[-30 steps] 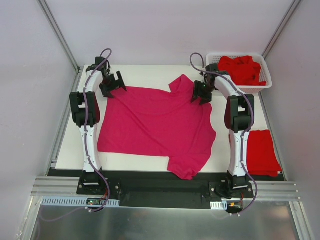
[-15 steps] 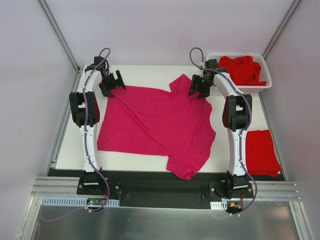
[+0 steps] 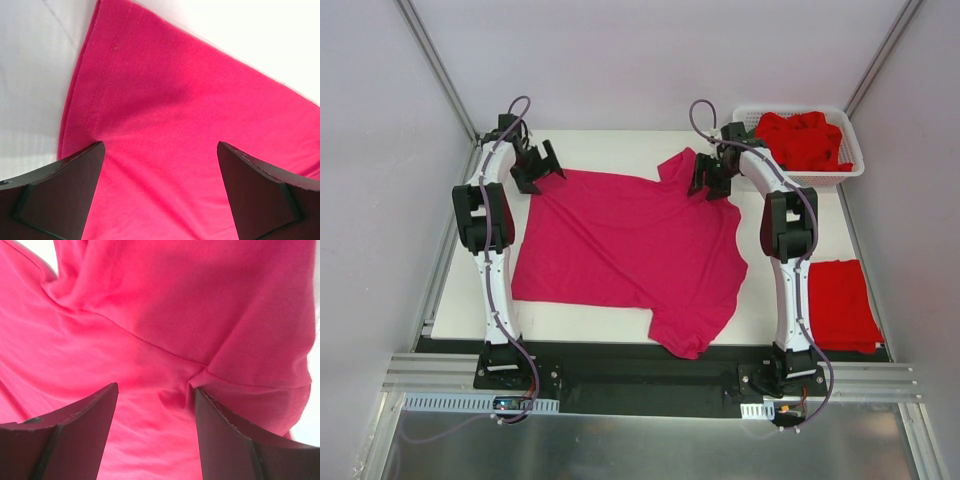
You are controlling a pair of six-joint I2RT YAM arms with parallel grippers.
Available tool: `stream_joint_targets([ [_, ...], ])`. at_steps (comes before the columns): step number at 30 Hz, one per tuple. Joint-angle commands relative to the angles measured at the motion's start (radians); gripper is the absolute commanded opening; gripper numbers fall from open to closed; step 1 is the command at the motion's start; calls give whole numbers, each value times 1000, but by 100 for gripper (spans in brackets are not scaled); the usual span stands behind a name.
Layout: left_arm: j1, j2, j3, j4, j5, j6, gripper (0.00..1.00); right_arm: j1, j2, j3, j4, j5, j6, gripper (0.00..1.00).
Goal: Fold and stack the t-shirts
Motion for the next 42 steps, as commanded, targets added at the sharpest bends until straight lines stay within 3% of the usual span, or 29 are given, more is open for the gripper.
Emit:
stream_joint_targets([
  [1,40,4,-33,-28,-53,37,98,15,-64,-14,20,-30,-14,66],
  [11,77,-31,-59,-27,-54,37,98,22,-110,-32,53,35,-35,67],
  [27,86,-56,-62,-29,-67,48,99,39,90,253,-41,19,-66,82],
  [31,86,-60,-73,-29,-70,49,99,50,47,186,-87,39,-78,82],
  [36,84,-56,-69,-30,-62,49,99,61,-133,5,-70,99,-117,83],
  [42,84,-57,-70,-29,-57,46,99,62,-171,-30,-122,81,-120,84],
])
